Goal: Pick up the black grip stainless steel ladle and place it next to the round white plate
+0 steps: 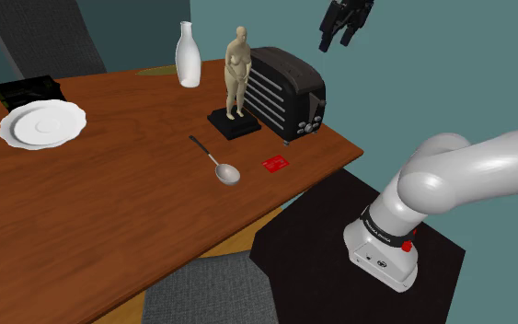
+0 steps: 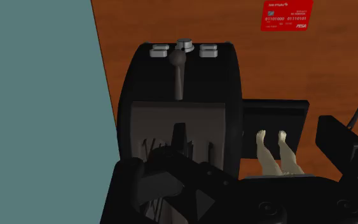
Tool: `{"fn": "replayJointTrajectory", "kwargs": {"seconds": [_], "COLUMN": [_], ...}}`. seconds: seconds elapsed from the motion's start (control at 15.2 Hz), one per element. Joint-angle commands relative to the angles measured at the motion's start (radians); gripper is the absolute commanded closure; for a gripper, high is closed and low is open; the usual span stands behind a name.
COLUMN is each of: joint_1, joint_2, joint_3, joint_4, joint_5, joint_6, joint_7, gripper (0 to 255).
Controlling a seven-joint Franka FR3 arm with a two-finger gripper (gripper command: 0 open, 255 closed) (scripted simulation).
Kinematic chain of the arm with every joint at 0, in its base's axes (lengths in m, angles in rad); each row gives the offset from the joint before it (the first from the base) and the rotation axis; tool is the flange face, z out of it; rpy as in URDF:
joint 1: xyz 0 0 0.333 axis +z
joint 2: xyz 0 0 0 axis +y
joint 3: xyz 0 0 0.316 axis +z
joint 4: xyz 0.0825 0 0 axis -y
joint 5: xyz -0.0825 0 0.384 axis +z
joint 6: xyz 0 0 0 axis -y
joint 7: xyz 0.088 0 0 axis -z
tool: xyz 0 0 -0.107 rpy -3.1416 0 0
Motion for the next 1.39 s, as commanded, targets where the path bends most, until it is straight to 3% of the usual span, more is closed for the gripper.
{"fn": "replayJointTrajectory", "kwargs": {"seconds": [0.0, 0.66, 1.32], "joint_1": [0.000, 0.054, 0.112], "joint_2": [0.000, 0.163, 0.429], "joint_3": [0.000, 0.092, 0.183], "joint_4": [0.000, -0.119, -0.124], "joint_5": [0.000, 0.100, 0.186], "joint_6": [0.000, 0.228, 0.461], "joint_7": [0.000, 0.144, 0.267], "gripper": [0, 0, 0]}}
